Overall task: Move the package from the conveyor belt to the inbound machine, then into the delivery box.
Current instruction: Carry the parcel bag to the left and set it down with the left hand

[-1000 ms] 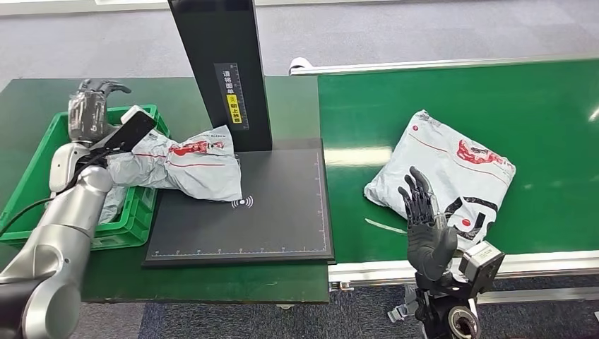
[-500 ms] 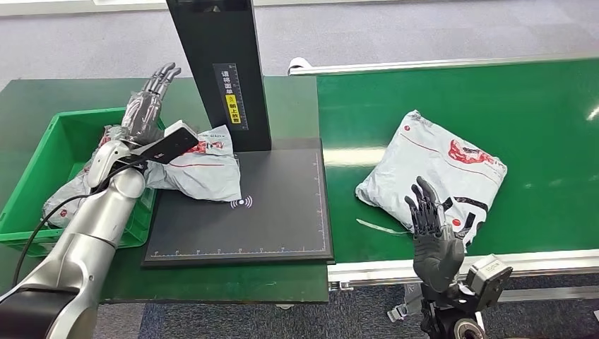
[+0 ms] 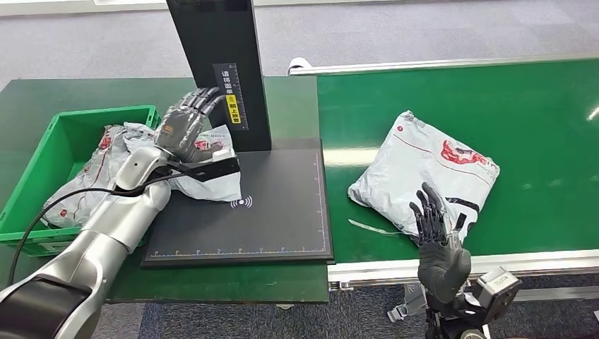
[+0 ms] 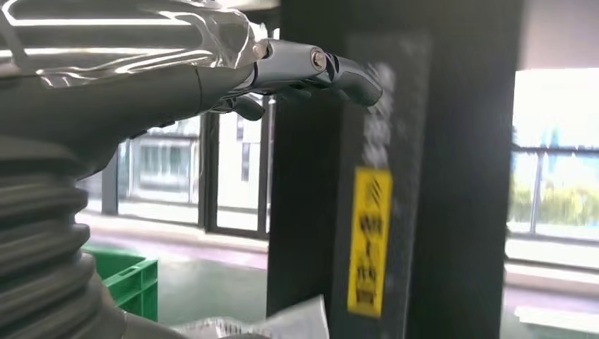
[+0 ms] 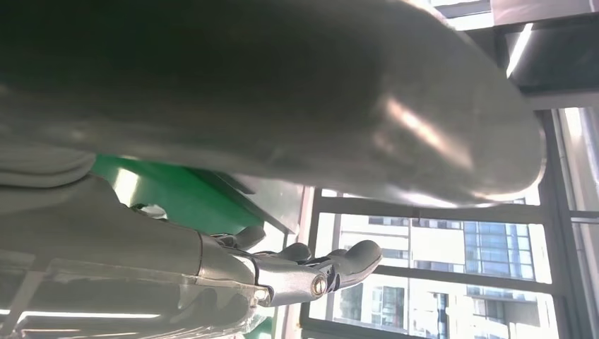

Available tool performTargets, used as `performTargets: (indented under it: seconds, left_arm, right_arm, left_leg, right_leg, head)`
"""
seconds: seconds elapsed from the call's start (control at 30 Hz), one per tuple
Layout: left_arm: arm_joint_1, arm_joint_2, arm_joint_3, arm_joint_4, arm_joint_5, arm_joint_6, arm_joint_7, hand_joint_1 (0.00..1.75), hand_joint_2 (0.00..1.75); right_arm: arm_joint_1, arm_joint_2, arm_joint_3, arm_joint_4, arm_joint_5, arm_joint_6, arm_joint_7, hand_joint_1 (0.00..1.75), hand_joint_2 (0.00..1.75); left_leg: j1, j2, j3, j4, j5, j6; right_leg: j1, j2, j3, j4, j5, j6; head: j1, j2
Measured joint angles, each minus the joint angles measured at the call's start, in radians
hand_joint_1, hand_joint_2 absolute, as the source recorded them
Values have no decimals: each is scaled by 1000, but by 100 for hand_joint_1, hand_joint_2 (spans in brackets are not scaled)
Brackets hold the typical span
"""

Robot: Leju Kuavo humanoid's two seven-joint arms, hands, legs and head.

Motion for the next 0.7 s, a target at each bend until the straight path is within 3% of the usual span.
performTargets:
  seconds: [0.33,0.7]
  left_arm:
    - [-40,-17,-110,129,-98,-27,58,0,175]
    - [-55,-35,-144,178,-113,-48,60,0,175]
  right_arm:
    - [16,2,-21,-22,5,7,-2,0,0]
    - [18,1,-32,-22,5,6,-7,0,0]
  left_leg:
    - [0,0,0,0,0,0]
    - [0,0,0,0,0,0]
  right_leg:
    - [0,0,0,0,0,0]
    - [0,0,0,0,0,0]
  head:
    - [0,0]
    - [0,0]
